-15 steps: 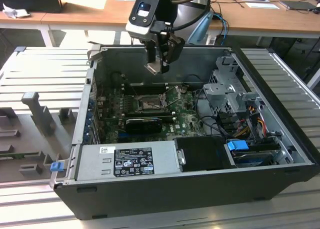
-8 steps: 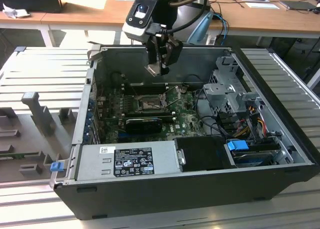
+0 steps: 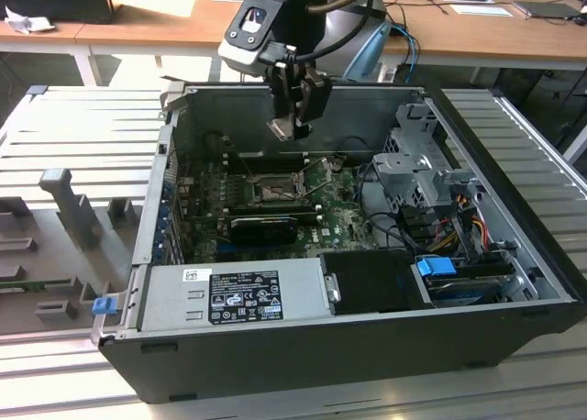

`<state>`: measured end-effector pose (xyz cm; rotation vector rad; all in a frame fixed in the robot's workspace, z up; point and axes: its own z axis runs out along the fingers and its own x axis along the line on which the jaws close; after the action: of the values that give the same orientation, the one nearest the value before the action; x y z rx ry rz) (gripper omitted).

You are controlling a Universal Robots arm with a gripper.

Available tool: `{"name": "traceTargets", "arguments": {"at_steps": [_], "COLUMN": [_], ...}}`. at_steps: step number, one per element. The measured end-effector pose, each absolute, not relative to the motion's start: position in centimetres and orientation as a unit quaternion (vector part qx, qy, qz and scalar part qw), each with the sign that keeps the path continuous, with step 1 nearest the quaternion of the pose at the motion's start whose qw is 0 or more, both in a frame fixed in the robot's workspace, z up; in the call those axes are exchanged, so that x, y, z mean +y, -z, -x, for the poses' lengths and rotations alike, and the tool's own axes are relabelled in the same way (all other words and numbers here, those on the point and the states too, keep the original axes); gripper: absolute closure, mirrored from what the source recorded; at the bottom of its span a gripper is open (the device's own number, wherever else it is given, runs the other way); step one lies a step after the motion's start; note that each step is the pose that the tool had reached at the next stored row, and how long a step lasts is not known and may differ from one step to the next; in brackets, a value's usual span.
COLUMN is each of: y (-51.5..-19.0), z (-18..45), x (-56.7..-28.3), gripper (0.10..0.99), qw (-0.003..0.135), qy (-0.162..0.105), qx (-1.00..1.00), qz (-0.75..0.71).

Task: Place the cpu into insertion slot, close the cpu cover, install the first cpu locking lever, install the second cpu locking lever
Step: 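Place the cpu into insertion slot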

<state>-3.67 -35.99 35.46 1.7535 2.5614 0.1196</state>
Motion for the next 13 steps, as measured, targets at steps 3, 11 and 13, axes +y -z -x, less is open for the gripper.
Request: {"name": "traceTargets", "arguments": {"at_steps": [3,11,13], "y": [-35.32,-34.95,-34.82], "z": [3.67,3.67,3.68], "x": [-35.99,-35.99,-35.96], "gripper": [0.561,0.561,0.561], "qw": [0.018,0.019,0.019], "qy": [-0.038,-0.038,-0.037], "qx": [0.822,0.818,0.815], "qz": [-0.568,-0.574,-0.578]}}
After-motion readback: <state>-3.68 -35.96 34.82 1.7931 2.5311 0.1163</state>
